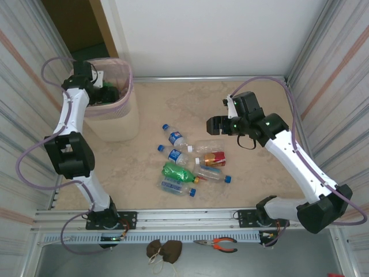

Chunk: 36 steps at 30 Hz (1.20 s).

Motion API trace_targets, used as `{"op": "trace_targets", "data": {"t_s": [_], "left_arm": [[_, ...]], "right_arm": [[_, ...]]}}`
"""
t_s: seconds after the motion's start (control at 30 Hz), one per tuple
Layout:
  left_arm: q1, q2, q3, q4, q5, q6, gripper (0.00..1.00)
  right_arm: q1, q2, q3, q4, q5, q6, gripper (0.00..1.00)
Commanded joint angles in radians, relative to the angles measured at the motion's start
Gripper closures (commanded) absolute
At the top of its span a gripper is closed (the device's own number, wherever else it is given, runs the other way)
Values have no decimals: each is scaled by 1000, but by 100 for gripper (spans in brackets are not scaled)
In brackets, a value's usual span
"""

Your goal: Put the plastic bottles in the bin

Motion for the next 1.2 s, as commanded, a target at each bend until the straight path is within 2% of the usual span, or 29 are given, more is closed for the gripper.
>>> {"op": "trace_targets", "data": {"t_s": [0.0,0.23,0.57,0.83,0.93,1.17], "left_arm": [[8,-69,77,-73,-2,4,19],[9,-121,162,-126,34,-5,24],[7,-210,214,-199,99,-23,26],[-6,-359,105,-197,196,-69,26],[-20,-416,48,-188,220,-88,26],[-72,-535,-91,-146,274,-136,25]], "right_arm": [[-8,-13,25,-16,12,-3,16],[-17,-1,41,-22,11,-20,16],[-22,52,78,-52,0,-90,16],[-6,140,91,-54,-47,-329,19],[19,194,111,-25,-26,-405,19],[75,426,231,49,-49,-370,22]]}}
